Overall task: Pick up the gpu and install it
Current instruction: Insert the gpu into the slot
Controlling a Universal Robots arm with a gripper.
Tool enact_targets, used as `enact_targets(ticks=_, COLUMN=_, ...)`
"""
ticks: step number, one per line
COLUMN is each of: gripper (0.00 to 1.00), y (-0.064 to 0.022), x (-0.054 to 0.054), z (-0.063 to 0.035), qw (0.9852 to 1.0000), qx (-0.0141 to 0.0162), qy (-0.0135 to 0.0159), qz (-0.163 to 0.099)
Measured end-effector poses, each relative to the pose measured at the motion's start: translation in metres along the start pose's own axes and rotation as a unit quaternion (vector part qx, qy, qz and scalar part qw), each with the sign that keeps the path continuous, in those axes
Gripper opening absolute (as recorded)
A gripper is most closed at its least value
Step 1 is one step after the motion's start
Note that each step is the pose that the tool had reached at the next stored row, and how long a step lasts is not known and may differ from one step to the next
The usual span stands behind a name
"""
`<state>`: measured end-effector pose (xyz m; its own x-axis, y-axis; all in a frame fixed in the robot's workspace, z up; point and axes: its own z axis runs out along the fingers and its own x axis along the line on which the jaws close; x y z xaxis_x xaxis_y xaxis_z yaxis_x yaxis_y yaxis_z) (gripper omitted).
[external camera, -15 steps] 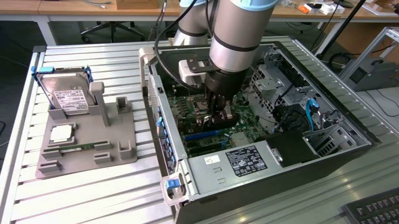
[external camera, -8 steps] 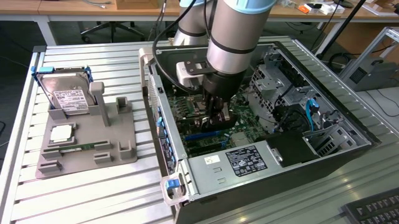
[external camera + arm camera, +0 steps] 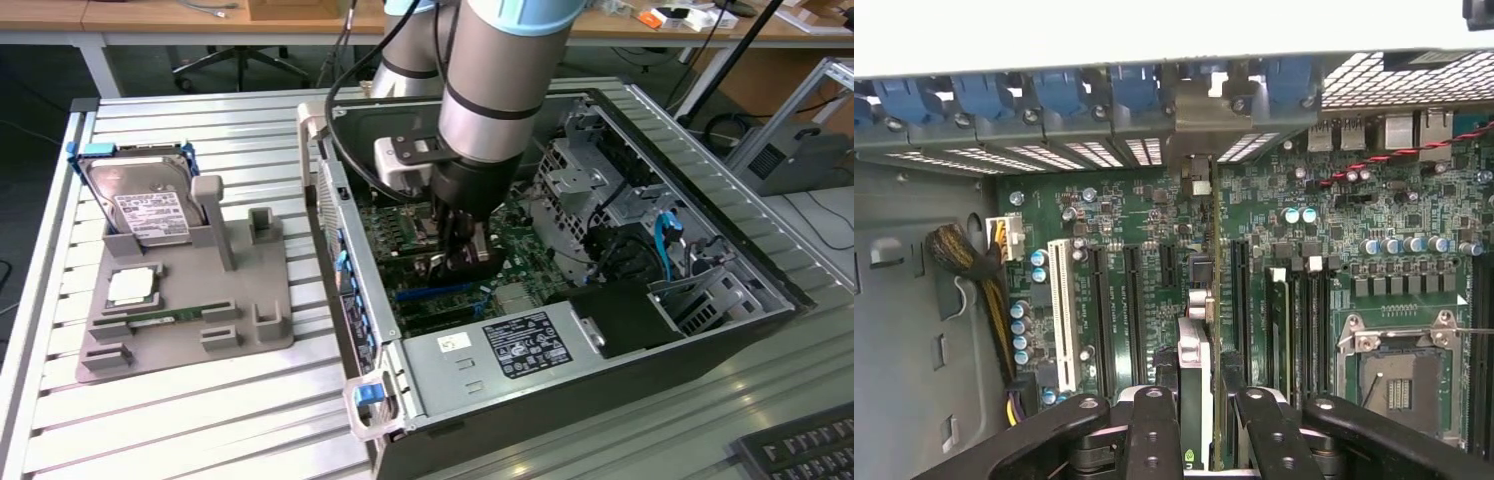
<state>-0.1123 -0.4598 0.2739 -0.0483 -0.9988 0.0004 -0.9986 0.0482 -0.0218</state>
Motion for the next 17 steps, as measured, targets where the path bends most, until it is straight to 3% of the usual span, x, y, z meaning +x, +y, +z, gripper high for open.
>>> enact_targets(ticks=2, gripper=0.27, y=0.0001, x=-0.0017, z=0.0005, qw=1.0000, qx=0.0001, qy=0.0021, qz=0.000)
enact_targets(ticks=12, gripper=0.27, y=0.0042, x=-0.0035, z=0.0021, qw=0.9999, qx=0.0003, qy=0.0070, qz=0.011)
enact_targets(ticks=17, gripper=0.27, y=0.0063, x=-0.0038, z=0.0039, qw=0.9999, qx=0.0004, qy=0.0073, qz=0.011)
